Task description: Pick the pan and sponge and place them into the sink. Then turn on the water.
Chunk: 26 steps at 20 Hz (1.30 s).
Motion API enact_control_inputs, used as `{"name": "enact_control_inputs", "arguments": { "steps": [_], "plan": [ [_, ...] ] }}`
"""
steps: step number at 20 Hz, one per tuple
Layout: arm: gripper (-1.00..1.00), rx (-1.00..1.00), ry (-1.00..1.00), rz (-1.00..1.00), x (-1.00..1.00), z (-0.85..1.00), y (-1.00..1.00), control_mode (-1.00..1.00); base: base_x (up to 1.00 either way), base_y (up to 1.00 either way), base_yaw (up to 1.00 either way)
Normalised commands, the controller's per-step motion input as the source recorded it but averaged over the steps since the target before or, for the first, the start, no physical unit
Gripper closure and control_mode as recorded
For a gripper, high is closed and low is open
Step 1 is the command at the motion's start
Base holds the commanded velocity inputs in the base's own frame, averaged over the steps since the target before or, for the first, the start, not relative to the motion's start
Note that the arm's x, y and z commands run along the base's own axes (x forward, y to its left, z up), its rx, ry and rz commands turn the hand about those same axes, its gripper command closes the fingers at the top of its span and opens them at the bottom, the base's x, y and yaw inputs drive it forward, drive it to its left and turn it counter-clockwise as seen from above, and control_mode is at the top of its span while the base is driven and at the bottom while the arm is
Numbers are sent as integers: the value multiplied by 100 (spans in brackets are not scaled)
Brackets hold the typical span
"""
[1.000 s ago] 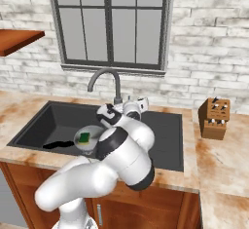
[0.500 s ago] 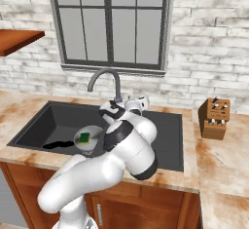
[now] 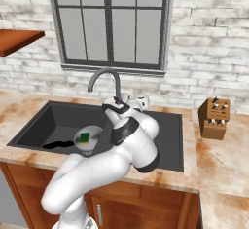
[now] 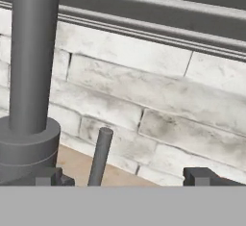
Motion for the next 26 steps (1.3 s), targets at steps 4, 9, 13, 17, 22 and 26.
{"name": "enact_control_inputs", "arguments": {
  "steps": [4,9,13,17,22,26],
  "plan": [
    [-100,0,0,0,37,-21,0,-100,0,0,0],
    [-100,0,0,0,44,-17,0,-100,0,0,0],
    [-100,0,0,0,48,-17,-5,-100,0,0,0],
    [-100,0,0,0,52,-22,-18,-100,0,0,0],
    [-100,0,0,-5,39,-27,-46,-100,0,0,0],
    [-100,0,0,-21,7,-20,-66,-100,0,0,0]
  ]
}}
